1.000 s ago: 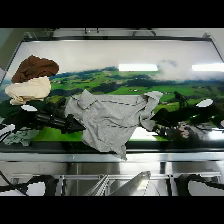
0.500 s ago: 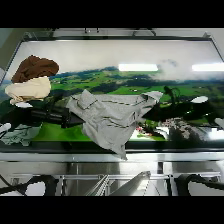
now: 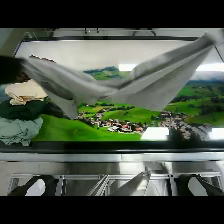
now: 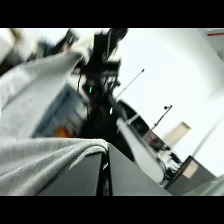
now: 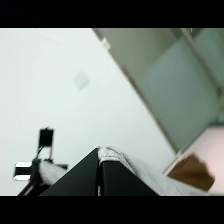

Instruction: Fold the shirts.

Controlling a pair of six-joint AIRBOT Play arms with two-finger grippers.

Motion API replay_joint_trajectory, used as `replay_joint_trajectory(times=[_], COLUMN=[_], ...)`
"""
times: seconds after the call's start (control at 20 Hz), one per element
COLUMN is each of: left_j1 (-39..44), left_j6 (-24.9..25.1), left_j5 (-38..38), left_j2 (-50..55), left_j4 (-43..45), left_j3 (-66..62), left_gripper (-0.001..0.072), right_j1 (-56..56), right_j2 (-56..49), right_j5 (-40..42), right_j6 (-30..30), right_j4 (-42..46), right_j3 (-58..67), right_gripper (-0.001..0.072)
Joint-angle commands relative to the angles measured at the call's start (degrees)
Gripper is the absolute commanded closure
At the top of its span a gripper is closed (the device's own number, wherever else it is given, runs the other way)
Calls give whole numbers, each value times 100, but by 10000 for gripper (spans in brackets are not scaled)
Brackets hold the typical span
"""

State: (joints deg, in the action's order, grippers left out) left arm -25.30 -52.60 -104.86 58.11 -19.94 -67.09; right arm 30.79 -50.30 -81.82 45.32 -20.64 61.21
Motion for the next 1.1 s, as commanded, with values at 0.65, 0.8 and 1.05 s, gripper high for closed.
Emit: replay_joint_trajectory(times=[0.65,0.8,1.05], left_j1=[-411,140,118], left_j6=[-232,120,63], left_j5=[822,1821,1204], left_j2=[1010,2439,4885], left_j4=[1746,2535,1587], left_j3=[804,949,-179], left_gripper=[683,688,373], right_j1=[-1768,-2472,-2446], right_j2=[334,-879,-2962], right_j5=[3757,5405,5635], right_j6=[-828,-879,-890], right_j4=[2898,3058,2881], right_j3=[-831,-1285,-981], right_gripper=[701,701,697])
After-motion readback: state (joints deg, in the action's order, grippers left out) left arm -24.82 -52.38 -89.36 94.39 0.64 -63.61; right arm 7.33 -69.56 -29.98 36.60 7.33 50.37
